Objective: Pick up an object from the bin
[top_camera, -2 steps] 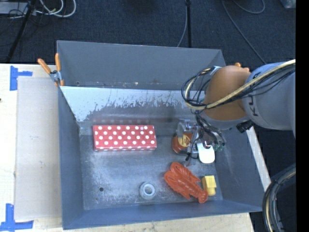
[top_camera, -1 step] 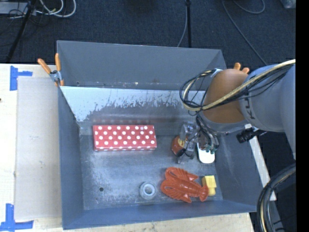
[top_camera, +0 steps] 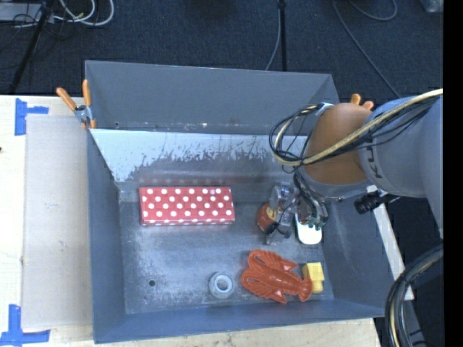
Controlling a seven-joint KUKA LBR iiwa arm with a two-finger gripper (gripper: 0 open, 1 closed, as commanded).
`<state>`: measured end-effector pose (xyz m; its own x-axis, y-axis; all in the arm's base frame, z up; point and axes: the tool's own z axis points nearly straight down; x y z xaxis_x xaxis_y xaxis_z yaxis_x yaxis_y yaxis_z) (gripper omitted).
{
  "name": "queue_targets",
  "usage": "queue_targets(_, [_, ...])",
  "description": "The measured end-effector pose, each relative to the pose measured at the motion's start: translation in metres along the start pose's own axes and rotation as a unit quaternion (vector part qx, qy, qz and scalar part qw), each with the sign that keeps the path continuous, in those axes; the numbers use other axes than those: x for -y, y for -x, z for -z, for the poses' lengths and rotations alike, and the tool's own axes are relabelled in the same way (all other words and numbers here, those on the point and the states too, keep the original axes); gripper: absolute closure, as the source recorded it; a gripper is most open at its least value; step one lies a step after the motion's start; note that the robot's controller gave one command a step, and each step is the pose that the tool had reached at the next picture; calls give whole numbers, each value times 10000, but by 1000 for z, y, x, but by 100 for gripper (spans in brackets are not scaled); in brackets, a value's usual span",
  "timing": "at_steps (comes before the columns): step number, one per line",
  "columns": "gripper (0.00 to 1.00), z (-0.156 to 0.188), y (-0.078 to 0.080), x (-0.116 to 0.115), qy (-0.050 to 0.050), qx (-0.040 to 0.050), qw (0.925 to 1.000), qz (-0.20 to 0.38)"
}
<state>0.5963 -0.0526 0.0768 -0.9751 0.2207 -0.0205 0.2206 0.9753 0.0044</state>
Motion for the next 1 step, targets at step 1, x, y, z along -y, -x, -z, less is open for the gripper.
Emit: queue_targets(1, [100, 33, -4, -1, -9, -83, 10000, -16])
